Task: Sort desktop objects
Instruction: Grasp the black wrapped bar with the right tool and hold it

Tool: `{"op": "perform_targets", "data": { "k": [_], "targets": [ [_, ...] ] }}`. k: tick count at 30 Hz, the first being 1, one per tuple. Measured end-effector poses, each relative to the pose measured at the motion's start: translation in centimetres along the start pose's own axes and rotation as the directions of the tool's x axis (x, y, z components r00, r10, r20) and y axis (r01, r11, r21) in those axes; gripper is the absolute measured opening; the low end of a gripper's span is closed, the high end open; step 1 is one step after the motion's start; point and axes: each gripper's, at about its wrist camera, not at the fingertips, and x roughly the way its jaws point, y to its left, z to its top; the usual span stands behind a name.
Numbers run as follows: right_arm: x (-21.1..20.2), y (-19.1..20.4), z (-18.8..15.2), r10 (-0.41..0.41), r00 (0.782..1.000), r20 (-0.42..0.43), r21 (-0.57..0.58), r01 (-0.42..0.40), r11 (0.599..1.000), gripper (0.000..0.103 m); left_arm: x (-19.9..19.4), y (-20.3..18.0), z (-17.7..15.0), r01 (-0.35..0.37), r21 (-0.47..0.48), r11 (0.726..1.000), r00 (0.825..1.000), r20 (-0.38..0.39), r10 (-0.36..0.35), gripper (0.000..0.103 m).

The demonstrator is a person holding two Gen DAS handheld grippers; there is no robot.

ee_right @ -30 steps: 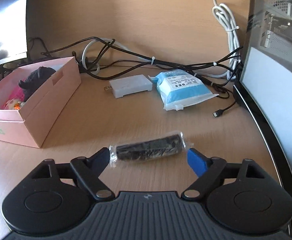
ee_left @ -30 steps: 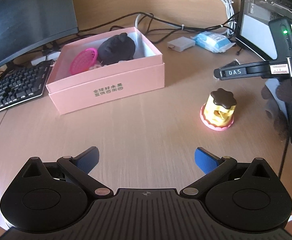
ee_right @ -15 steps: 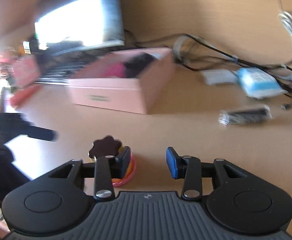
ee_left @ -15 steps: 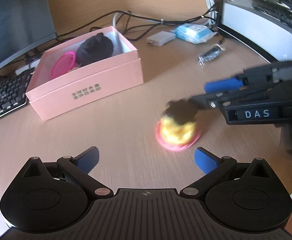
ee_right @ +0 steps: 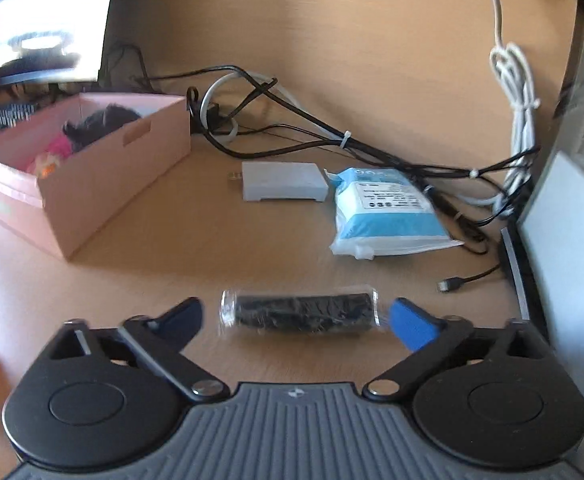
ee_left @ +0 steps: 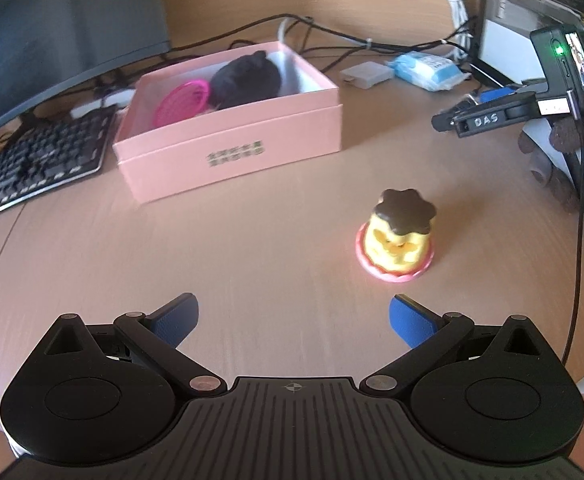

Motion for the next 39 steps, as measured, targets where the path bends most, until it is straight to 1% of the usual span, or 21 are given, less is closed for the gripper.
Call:
{"op": "perform_targets", "data": {
  "k": [2,4,7,9,11,14,16,19,20,22,26,28,30,34,37,38,39],
  "targets": [
    [0.7,-0.3,0.4,0.009,1.0,-0.009,0.023,-0.009,1.0,0.103,-0.2,0.4,-0.1,0.01,-0.016,1.0,1.0,0.001,-0.01,0.103],
    [1.5,-0.4,0.5,0.014,0.999,-0.033,0.017,-0.013,1.0,0.089,-0.3,0.4,-0.2,0.023,-0.017,1.0,1.0,0.006,-0.023,0.103],
    [0.8,0.0,0.4,0.044,0.998,-0.035,0.031,-0.043,0.999,0.087,-0.5,0.1,0.0,0.056,-0.005,0.998,0.998,0.024,-0.056,0.103],
    [-0.6,0.6,0.0,0.063,0.998,-0.018,0.039,-0.062,0.997,0.087,-0.3,-0.5,0.2,0.071,0.006,0.997,0.997,0.037,-0.071,0.103],
    [-2.8,1.2,-0.6,0.104,0.995,0.002,0.073,-0.104,0.992,0.087,0.0,-1.5,0.5,0.079,0.028,0.996,0.996,0.049,-0.081,0.103],
    [-6.6,2.6,-2.5,0.153,0.988,0.032,0.094,-0.155,0.983,0.087,0.9,-3.1,1.1,0.093,0.06,0.994,0.993,0.063,-0.096,0.103],
    [-9.2,4.1,-4.3,0.157,0.987,0.047,0.089,-0.161,0.983,0.088,1.6,-4.1,1.5,0.097,0.078,0.992,0.993,0.065,-0.103,0.103],
    [-11.4,5.7,-6.5,0.13,0.989,0.072,0.088,-0.136,0.987,0.088,2.6,-5.3,2.0,0.099,0.103,0.99,0.993,0.06,-0.106,0.103],
    [-12.0,6.1,-7.2,0.112,0.99,0.082,0.079,-0.118,0.99,0.088,2.8,-5.7,2.1,0.097,0.12,0.988,0.993,0.058,-0.104,0.103],
    [-12.2,6.1,-8.0,0.075,0.995,0.073,0.081,-0.081,0.993,0.088,3.3,-6.2,2.2,0.083,0.146,0.986,0.994,0.057,-0.092,0.103],
    [-12.3,5.8,-8.5,0.058,0.996,0.067,0.083,-0.064,0.994,0.089,3.8,-6.4,2.2,0.071,0.146,0.987,0.996,0.045,-0.078,0.102],
    [-12.3,5.8,-8.6,0.052,0.996,0.076,0.087,-0.058,0.995,0.093,3.9,-6.3,2.3,0.067,0.149,0.987,0.996,0.045,-0.074,0.102],
    [-12.2,5.8,-8.5,0.051,0.996,0.072,0.089,-0.058,0.994,0.094,3.7,-6.1,2.3,0.051,0.156,0.987,0.997,0.05,-0.059,0.102],
    [-12.0,6.1,-8.6,0.055,0.996,0.064,0.085,-0.06,0.995,0.098,3.3,-4.8,2.1,-0.014,0.15,0.989,0.997,0.074,0.003,0.102],
    [-11.9,6.4,-8.6,0.061,0.997,0.057,0.067,-0.064,0.996,0.099,3.1,-3.2,1.9,-0.079,0.129,0.988,0.994,0.089,0.067,0.102],
    [-11.8,6.5,-8.5,0.062,0.997,0.054,0.064,-0.066,0.996,0.099,3.0,-2.7,2.0,-0.08,0.116,0.99,0.994,0.089,0.07,0.102],
    [-11.7,6.6,-8.5,0.064,0.997,0.053,0.065,-0.067,0.996,0.099,2.8,-2.2,2.0,-0.057,0.098,0.993,0.995,0.091,0.048,0.102]
  ]
}}
